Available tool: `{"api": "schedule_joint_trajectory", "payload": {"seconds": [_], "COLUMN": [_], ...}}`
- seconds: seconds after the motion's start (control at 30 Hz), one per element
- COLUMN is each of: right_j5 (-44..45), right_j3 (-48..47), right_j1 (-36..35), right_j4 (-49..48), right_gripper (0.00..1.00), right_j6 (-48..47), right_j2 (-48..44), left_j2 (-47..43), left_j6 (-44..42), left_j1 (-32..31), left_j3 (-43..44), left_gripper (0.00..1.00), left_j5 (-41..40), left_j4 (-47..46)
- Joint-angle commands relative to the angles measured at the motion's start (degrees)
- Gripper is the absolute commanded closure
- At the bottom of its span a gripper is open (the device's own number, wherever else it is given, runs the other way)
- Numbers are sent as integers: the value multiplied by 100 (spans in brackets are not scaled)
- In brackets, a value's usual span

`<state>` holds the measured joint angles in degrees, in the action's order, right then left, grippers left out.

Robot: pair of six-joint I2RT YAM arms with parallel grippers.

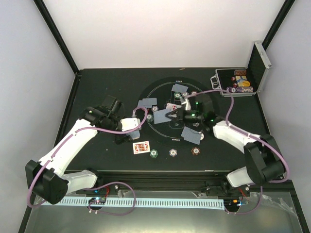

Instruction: Distribute texas hold em gaming equipment

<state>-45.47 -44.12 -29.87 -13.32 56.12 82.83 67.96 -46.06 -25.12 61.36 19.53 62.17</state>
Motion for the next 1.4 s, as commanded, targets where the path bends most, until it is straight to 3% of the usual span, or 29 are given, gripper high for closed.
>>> {"api": "schedule_joint_trajectory", "payload": {"seconds": [0.0,0.17,0.3,0.6,0.83,0.9,1.0,1.07,1.27,1.37], "right_j5": [-279,-164,123,383,942,1176,1619,2050,3096,2977], "right_j3": [-176,-826,-1516,-2615,-3056,-3193,-3385,-3445,-3294,-2986], "right_j1": [1019,2308,2751,2968,3004,3011,3009,3008,2861,2450], "right_j4": [1052,2192,2748,3140,3657,3894,4223,4399,4660,4566], "right_gripper": [99,99,99,99,98,85,57,46,32,27], "right_j6": [-976,-2102,-2613,-2790,-3065,-3139,-3203,-3184,-3139,-3110], "right_j2": [-18,654,1380,2791,3254,3347,3391,3305,2474,1889], "left_j2": [-10,-9,15,50,50,55,74,70,51,51], "left_j6": [27,5,1,-8,-14,-20,-16,-8,0,14], "left_j1": [19,16,17,16,19,17,16,16,16,16], "left_j3": [129,121,121,113,104,100,133,152,165,187], "left_gripper": [98,98,98,98,98,98,99,98,98,99], "left_j5": [94,69,46,-33,-37,-37,-8,1,54,83], "left_j4": [7,12,21,20,29,27,38,53,67,66]}}
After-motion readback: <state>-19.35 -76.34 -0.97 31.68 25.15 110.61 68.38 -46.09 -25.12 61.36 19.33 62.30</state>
